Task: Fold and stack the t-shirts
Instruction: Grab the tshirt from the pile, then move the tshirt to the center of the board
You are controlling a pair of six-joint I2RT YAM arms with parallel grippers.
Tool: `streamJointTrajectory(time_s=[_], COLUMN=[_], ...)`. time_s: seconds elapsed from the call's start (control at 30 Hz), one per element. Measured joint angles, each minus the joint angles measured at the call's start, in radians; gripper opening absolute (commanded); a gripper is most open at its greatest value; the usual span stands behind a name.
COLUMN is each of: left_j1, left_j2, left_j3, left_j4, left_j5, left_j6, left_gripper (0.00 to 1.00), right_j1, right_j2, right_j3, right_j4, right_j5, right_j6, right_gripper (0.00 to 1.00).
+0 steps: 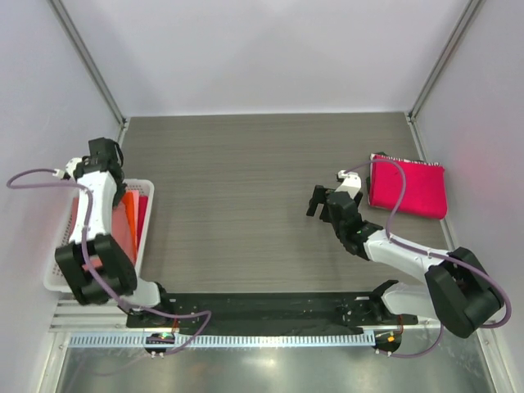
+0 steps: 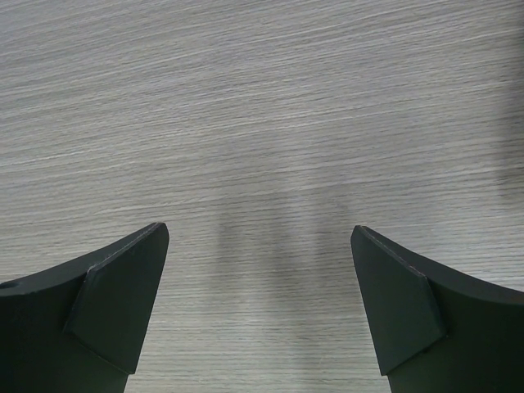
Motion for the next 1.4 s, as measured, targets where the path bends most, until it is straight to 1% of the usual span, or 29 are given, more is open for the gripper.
streamJointTrajectory(time_s=[0.07, 0.13, 0.2, 0.27, 0.33, 0.43, 0.5, 0.53, 0.6, 0.73, 0.77, 0.93, 1.03, 1.13, 1.23, 1.27, 1.33, 1.4], left_j1=[-0.013, -0.023, -0.026, -0.026, -0.026, -0.027, -0.032, -0.033, -0.034, -0.034, -0.033, -0.033, -0.032, -0.03, -0.042, -0.063, -0.133, -0.244], left_j2=[-0.074, -0.216, -0.392, -0.523, -0.577, -0.569, -0.535, -0.525, -0.514, -0.514, -0.515, -0.517, -0.525, -0.549, -0.546, -0.54, -0.523, -0.489], left_j3=[0.003, 0.004, 0.017, 0.08, 0.215, 0.42, 0.507, 0.521, 0.518, 0.477, 0.465, 0.386, 0.357, 0.329, 0.322, 0.321, 0.33, 0.364], left_j4=[-0.005, -0.007, 0.006, 0.008, -0.002, 0.027, 0.011, 0.003, -0.031, -0.122, -0.135, -0.183, -0.174, -0.124, -0.071, -0.053, -0.027, -0.005], left_j5=[0.017, 0.057, 0.128, 0.2, 0.302, 0.477, 0.508, 0.494, 0.435, 0.264, 0.242, 0.203, 0.205, 0.324, 0.491, 0.537, 0.586, 0.608], left_j6=[0.008, 0.023, 0.028, 0.018, 0.01, -0.012, -0.01, -0.008, -0.003, 0.016, 0.018, 0.027, 0.027, 0.015, -0.031, -0.048, -0.076, -0.1], left_gripper=[0.0, 0.0, 0.0, 0.0, 0.0, 0.0, 0.0, 0.0, 0.0, 0.0, 0.0, 0.0, 0.0, 0.0, 0.0, 0.0, 0.0, 0.0], right_j1=[0.0, 0.0, 0.0, 0.0, 0.0, 0.0, 0.0, 0.0, 0.0, 0.0, 0.0, 0.0, 0.0, 0.0, 0.0, 0.0, 0.0, 0.0], right_j2=[0.004, 0.012, 0.018, 0.018, 0.019, 0.023, 0.032, 0.036, 0.038, 0.039, 0.04, 0.046, 0.046, 0.046, 0.047, 0.047, 0.047, 0.047], right_j3=[0.0, 0.003, 0.004, 0.004, 0.005, 0.006, 0.011, 0.013, 0.016, 0.017, 0.019, 0.023, 0.023, 0.023, 0.023, 0.023, 0.023, 0.023], right_j4=[0.0, 0.0, 0.0, 0.0, 0.0, 0.0, 0.0, -0.001, -0.001, -0.001, -0.001, -0.001, -0.001, -0.001, -0.001, -0.001, -0.001, -0.001], right_j5=[-0.002, -0.004, -0.005, -0.005, -0.006, -0.006, -0.007, -0.008, -0.008, -0.011, -0.012, -0.016, -0.016, -0.016, -0.016, -0.016, -0.016, -0.016], right_j6=[0.0, 0.0, 0.0, 0.0, 0.0, 0.0, 0.0, -0.001, 0.0, 0.0, -0.001, 0.0, -0.001, -0.001, -0.001, -0.001, -0.001, -0.001], right_gripper=[1.0, 1.0, 1.0, 1.0, 1.0, 1.0, 1.0, 1.0, 1.0, 1.0, 1.0, 1.0, 1.0, 1.0, 1.0, 1.0, 1.0, 1.0])
